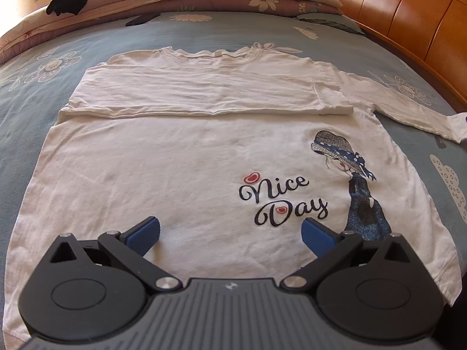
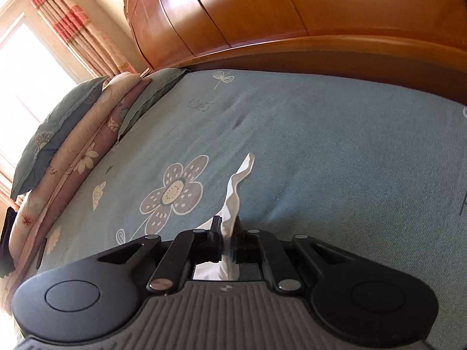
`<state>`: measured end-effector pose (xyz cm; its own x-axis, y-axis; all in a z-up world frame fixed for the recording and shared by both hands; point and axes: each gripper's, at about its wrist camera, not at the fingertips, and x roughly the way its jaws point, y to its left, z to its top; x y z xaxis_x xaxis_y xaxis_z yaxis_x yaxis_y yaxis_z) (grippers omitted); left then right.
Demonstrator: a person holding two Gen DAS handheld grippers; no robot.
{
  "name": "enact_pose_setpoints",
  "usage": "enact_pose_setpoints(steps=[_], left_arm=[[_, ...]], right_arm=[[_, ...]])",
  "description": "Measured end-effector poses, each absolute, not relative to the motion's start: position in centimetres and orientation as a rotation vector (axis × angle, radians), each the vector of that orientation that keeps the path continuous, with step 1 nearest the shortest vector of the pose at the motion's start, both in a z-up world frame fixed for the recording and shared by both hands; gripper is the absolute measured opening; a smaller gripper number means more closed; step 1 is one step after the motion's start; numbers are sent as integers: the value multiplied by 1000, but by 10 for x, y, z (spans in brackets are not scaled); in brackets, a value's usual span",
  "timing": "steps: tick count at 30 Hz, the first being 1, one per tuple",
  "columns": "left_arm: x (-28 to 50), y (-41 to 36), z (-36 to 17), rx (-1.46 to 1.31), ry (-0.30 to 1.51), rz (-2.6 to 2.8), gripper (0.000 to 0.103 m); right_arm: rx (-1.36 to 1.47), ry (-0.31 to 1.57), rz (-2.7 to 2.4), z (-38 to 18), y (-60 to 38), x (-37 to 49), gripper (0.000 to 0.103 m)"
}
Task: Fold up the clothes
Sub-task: 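Close the right gripper on the sleeve cuff, then lift the cuff with the right gripper and carry the sleeve across the shirt body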
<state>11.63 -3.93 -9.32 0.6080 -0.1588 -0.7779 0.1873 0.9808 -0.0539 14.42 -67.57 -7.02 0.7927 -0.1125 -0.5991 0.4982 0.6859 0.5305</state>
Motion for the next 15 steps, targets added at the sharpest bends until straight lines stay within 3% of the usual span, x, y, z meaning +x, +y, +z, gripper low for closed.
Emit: enact_pose_setpoints(steps=[15], left_arm=[[98, -3, -74, 11, 855, -152, 103]], right_arm=[[436, 603, -211, 30, -541, 193, 7]])
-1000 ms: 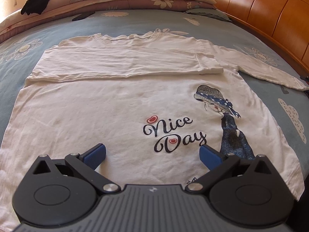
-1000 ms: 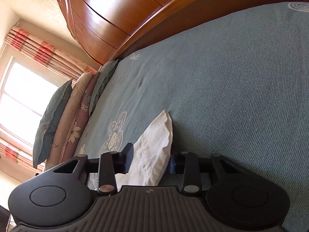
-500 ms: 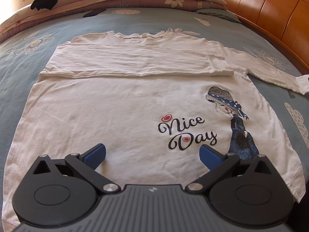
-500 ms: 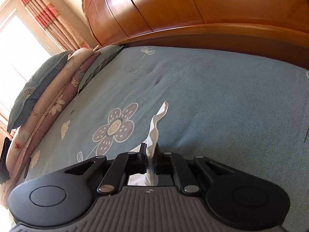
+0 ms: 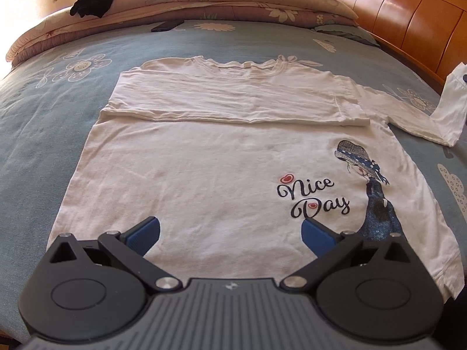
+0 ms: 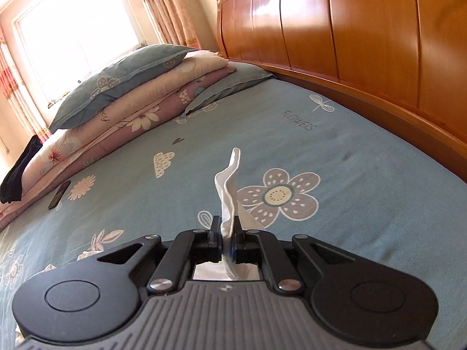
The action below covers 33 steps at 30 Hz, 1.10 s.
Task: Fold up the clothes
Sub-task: 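Lift the cuff with the right gripper and carry the sleeve across the shirt body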
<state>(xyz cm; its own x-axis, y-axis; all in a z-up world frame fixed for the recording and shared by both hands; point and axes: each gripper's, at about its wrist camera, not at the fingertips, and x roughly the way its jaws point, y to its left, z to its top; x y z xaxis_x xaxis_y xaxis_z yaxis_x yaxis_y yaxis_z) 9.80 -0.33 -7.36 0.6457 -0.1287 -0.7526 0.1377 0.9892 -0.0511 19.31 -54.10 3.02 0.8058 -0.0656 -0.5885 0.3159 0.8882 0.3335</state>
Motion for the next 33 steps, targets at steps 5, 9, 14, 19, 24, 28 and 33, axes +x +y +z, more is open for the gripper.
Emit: enact_pose_setpoints(steps=[5, 9, 14, 19, 24, 28, 33], left_arm=[[96, 8, -68, 3, 838, -144, 103], [93, 15, -65, 10, 822, -148, 103], [88, 26, -58, -12, 784, -174, 103], [85, 41, -50, -45, 742, -201, 103], [83, 62, -46, -85, 713, -176, 103], [80, 83, -43, -120, 695, -156, 103], [73, 110, -36, -121, 685, -106, 103]], right_arm=[[391, 615, -159, 44, -494, 212, 6], [351, 622, -117, 50, -456, 229, 6], [306, 648, -60, 57, -408, 248, 6], [274, 653, -9, 62, -363, 268, 6], [241, 659, 47, 62, -314, 287, 6], [192, 655, 76, 57, -272, 298, 6], [108, 641, 77, 46, -216, 307, 6]])
